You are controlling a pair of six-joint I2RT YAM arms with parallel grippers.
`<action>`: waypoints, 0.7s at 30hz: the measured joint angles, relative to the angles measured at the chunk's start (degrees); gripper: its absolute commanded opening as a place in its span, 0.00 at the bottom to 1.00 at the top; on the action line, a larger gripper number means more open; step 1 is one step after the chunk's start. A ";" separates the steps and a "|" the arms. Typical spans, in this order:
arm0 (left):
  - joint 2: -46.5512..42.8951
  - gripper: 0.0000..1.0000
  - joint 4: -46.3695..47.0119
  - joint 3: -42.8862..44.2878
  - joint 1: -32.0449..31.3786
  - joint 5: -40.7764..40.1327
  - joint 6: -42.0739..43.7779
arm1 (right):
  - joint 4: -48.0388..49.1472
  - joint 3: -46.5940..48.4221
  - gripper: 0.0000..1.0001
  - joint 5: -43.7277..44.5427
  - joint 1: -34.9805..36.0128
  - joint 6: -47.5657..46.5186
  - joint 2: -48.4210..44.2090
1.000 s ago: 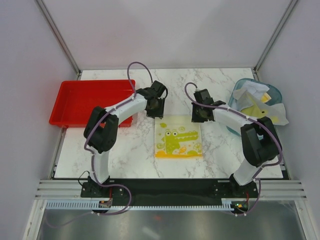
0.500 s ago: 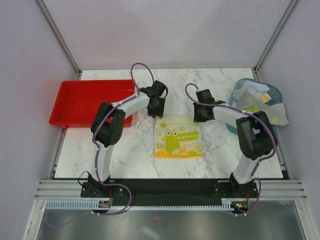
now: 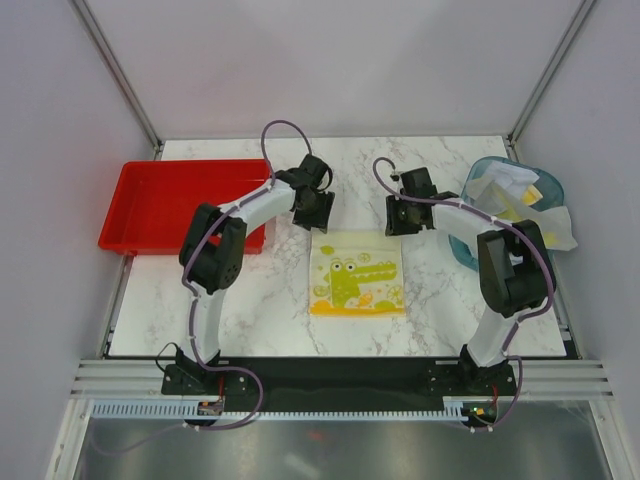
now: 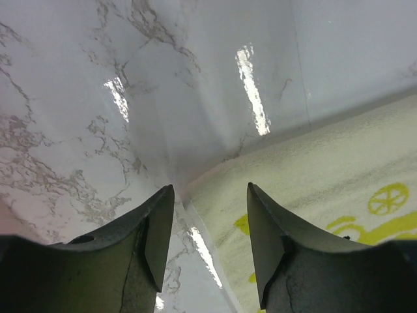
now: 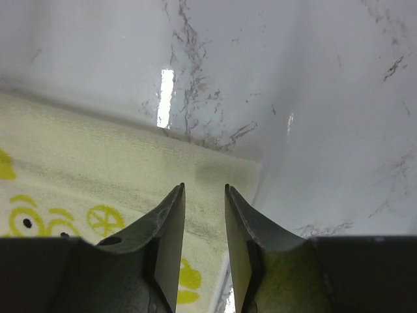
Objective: Fold and stack the towels
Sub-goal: Fold the towel
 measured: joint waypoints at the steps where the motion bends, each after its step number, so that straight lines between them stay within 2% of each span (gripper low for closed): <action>1: -0.59 0.57 -0.02 0.02 0.17 0.42 1.03 | -0.37 0.66 0.42 -1.18 -0.50 -0.63 -0.13; 6: -1.75 0.56 0.55 1.18 1.05 1.57 5.27 | -2.19 3.82 0.48 -6.64 -3.13 -3.93 -0.15; 16: -0.92 0.56 0.31 1.18 2.12 5.99 11.26 | -8.74 12.07 0.48 -15.28 -4.90 -12.50 6.60; 21: 0.79 0.52 0.31 1.16 2.27 8.28 14.01 | -11.26 13.46 0.48 -17.75 -6.36 -15.32 10.16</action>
